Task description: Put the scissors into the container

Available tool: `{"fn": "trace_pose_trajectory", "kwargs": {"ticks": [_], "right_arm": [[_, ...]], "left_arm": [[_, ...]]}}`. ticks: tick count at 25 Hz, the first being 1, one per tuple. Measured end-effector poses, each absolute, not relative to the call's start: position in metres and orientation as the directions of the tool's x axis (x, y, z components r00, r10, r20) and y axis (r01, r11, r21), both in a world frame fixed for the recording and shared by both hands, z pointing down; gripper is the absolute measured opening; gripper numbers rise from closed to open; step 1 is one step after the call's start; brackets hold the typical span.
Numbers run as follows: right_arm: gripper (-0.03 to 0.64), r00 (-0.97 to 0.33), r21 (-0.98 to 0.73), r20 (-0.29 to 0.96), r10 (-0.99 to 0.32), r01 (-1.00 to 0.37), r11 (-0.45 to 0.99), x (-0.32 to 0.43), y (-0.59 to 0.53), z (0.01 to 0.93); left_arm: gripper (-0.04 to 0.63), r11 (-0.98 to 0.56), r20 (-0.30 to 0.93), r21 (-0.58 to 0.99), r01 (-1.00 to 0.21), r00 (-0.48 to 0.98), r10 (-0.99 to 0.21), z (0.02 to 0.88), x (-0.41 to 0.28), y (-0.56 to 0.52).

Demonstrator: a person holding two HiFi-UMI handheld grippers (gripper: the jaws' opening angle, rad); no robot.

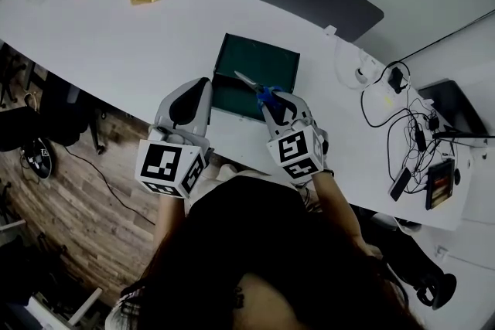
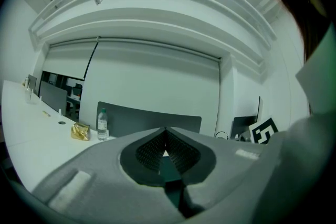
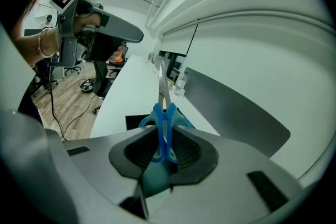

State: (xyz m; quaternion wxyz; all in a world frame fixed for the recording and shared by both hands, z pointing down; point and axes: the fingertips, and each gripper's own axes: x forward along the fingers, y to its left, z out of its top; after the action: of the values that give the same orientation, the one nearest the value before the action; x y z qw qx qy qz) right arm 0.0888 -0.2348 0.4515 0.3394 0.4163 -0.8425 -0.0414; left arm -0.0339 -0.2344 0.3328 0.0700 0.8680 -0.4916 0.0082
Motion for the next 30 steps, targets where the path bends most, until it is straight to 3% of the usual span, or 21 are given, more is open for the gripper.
{"fn": "trace_pose_trajectory", "kwargs": {"ticks": [30], "right_arm": [[0.090,-0.395,0.327,0.692,-0.604,-0.574,0.750,0.097,-0.253,0.521]], "left_arm": [[0.011,-0.437,0.093,0.122,-0.891,0.449,-0.889,0.342,-0.043,-0.270]]}}
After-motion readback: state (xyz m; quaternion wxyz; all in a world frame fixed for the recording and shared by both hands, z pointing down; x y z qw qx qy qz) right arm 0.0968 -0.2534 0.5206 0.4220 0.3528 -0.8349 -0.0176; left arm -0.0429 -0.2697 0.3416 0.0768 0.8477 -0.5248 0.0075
